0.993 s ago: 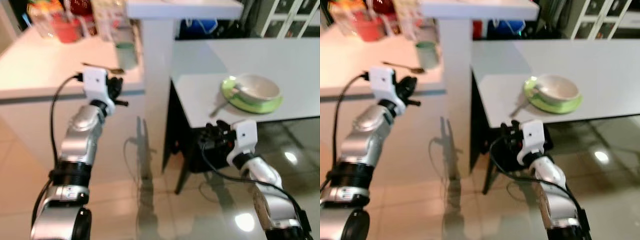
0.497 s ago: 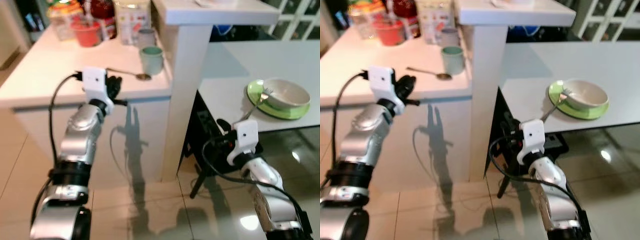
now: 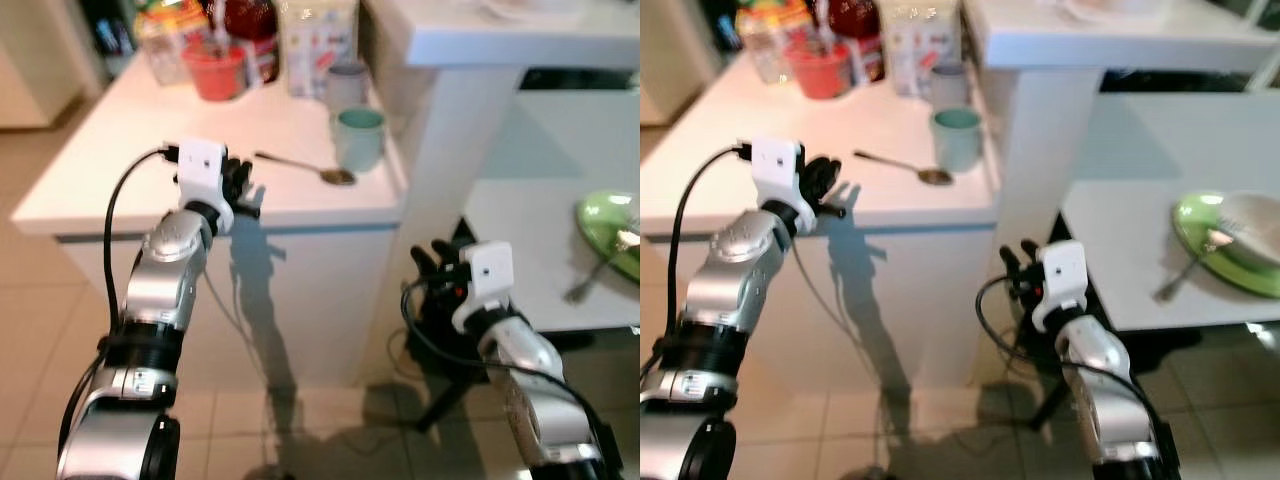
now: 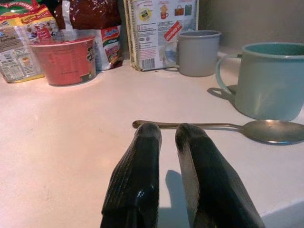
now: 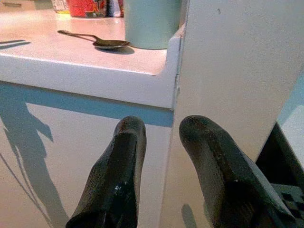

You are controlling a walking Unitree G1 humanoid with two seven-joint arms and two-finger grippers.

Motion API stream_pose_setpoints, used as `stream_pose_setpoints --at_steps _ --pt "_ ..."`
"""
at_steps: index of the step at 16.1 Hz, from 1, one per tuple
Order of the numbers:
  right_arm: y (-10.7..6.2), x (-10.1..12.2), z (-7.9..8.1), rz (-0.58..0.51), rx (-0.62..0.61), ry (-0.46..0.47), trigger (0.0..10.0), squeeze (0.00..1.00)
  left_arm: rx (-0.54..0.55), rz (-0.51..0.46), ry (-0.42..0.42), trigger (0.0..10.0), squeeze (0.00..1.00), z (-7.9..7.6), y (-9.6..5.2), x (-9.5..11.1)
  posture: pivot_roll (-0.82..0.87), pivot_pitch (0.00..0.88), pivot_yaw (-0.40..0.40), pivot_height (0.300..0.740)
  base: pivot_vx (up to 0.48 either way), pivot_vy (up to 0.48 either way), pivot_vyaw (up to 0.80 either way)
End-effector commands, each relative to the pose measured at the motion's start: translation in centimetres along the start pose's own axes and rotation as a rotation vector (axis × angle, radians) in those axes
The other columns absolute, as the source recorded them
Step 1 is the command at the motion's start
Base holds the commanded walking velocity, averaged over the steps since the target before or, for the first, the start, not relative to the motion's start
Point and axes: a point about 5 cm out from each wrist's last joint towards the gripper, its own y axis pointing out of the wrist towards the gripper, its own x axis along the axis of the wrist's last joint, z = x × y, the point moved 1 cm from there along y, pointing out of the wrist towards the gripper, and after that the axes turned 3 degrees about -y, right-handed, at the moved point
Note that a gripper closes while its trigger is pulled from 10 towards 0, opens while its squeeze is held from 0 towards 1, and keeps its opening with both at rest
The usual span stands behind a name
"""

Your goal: Setting the table

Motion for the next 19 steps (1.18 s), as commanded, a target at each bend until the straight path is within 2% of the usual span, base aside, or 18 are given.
stream_pose_setpoints --at_steps 1,2,3,4,7,13,15,16,19 --pt "-0.3 0.0 -0.6 0.004 -0.018 -0.008 10.0 0.0 -0.031 -0.006 0.027 10.0 0.0 -1.0 0.3 0.2 -0.03 0.0 0.011 0.74 0.0 0.0 0.0" --pt "-0.3 0.0 -0.6 0.002 -0.018 -0.006 10.0 0.0 -0.033 -0.004 0.035 10.0 0.0 -0.9 0.4 0.2 -0.03 0.0 0.013 0.74 0.0 0.0 0.0" --pt "-0.2 0.1 -0.5 -0.001 -0.015 -0.006 10.0 0.0 -0.03 -0.007 0.034 10.0 0.59 -0.7 0.4 0.3 -0.03 0.0 0.015 0.74 0.0 0.0 0.0" --pt "-0.2 0.2 -0.4 -0.006 -0.012 -0.005 10.0 0.0 -0.039 -0.005 0.041 10.0 1.0 -0.6 0.4 0.3 -0.03 0.0 0.015 0.74 0.0 0.0 0.0" --pt "-0.3 0.2 -0.3 -0.012 -0.007 -0.006 10.0 0.0 -0.092 0.028 0.08 10.0 1.0 -0.5 0.3 0.0 -0.03 0.0 0.025 0.74 0.0 0.0 0.0" --pt "-0.1 0.2 0.0 -0.013 -0.002 0.0 10.0 0.0 -0.105 0.042 0.108 10.0 1.0 -0.7 0.5 -0.2 -0.03 0.0 0.022 0.74 0.0 0.0 0.0" --pt "-0.1 0.2 0.0 -0.014 0.001 0.0 10.0 0.0 -0.117 0.08 0.153 10.0 1.0 -0.7 0.5 -0.6 -0.02 0.0 0.024 0.74 0.0 0.0 0.0" --pt "-0.1 0.2 0.1 -0.014 0.002 0.001 10.0 0.0 -0.123 0.094 0.173 10.0 0.0 -0.4 0.5 -0.6 -0.03 0.0 0.028 0.74 0.0 0.0 0.0" --pt "-0.2 0.0 0.3 -0.012 0.001 0.007 10.0 0.0 -0.098 0.088 0.192 10.0 0.0 0.8 0.6 0.0 -0.03 0.0 0.036 0.74 0.0 0.0 0.0"
